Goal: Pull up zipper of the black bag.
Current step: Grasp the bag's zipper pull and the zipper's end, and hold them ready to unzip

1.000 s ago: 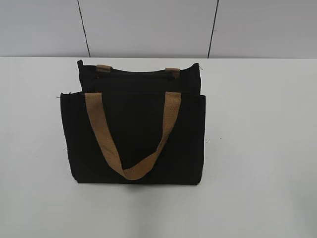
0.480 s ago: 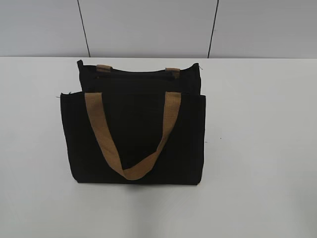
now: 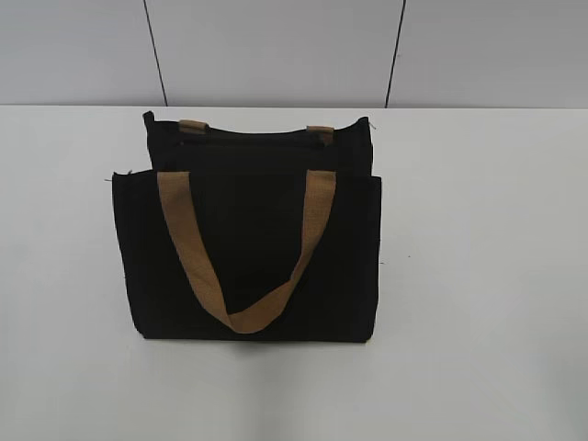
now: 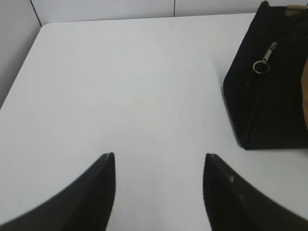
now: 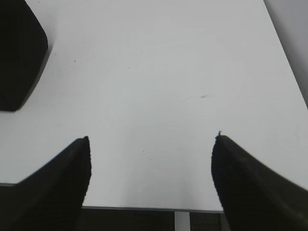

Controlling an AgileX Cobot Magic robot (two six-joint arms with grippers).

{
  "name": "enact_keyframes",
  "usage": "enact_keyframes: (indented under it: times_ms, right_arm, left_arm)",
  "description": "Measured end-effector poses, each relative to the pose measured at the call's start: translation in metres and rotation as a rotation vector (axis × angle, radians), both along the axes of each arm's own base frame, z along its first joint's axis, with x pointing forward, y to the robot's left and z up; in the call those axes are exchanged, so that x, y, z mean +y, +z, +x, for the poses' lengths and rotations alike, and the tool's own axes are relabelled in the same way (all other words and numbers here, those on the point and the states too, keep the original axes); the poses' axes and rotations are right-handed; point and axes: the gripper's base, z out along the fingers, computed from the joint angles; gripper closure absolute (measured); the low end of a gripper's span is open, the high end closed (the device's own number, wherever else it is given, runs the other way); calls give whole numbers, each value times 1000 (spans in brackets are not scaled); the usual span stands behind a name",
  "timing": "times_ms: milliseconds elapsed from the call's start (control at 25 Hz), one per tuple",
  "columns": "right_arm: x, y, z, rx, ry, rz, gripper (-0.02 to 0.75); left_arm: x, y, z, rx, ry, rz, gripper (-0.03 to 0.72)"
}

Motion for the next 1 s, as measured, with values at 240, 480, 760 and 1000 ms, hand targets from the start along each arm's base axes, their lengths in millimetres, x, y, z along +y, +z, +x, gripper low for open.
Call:
enact_keyframes:
  times_ms: [240, 480, 760, 1000]
  right_arm:
    - [0, 0, 0, 0, 0, 0, 145]
    - [0, 0, 0, 0, 0, 0, 145]
    - [0, 0, 0, 0, 0, 0, 145]
    - [0, 0, 0, 0, 0, 0, 145]
  left_arm:
    - [1, 28, 17, -244, 16, -17, 254]
    - [2, 43, 55, -475, 41, -35, 254]
    - [4, -2, 128, -499, 83, -49, 254]
    - [-4, -44, 189, -361, 17, -49, 254]
